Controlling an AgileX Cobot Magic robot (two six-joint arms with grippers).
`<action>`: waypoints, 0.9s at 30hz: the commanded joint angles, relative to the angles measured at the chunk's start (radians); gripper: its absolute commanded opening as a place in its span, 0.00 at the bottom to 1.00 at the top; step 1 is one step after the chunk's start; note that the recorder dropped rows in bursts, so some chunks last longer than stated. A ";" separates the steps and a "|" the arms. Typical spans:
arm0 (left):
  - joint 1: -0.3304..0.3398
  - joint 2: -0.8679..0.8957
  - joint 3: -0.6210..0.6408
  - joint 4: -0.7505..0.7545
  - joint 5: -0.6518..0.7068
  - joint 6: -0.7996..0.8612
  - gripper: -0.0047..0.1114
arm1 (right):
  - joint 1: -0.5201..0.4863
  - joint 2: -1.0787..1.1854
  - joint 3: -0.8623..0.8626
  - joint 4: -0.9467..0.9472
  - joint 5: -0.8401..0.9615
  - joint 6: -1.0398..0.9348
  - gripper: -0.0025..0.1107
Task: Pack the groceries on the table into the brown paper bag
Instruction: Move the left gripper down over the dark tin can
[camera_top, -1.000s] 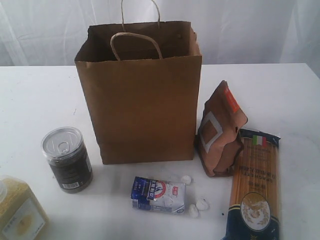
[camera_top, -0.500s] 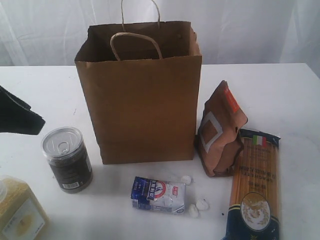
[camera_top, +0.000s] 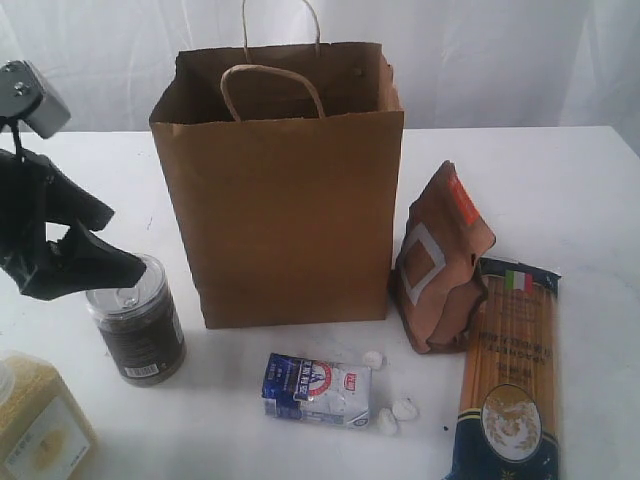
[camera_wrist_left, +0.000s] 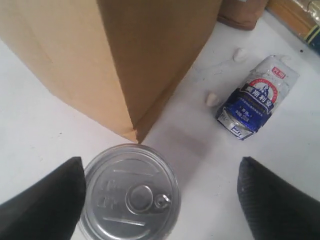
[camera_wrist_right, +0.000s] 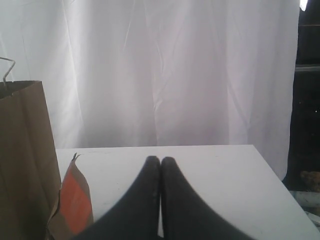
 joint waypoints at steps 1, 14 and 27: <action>-0.028 0.050 0.005 -0.017 -0.051 0.075 0.76 | -0.002 -0.005 0.001 -0.005 -0.005 -0.004 0.02; -0.037 0.139 0.005 -0.026 -0.044 0.208 0.76 | -0.002 -0.005 0.001 -0.005 -0.005 -0.004 0.02; -0.037 0.223 0.005 0.002 -0.108 0.259 0.76 | -0.002 -0.005 0.001 -0.005 -0.005 -0.004 0.02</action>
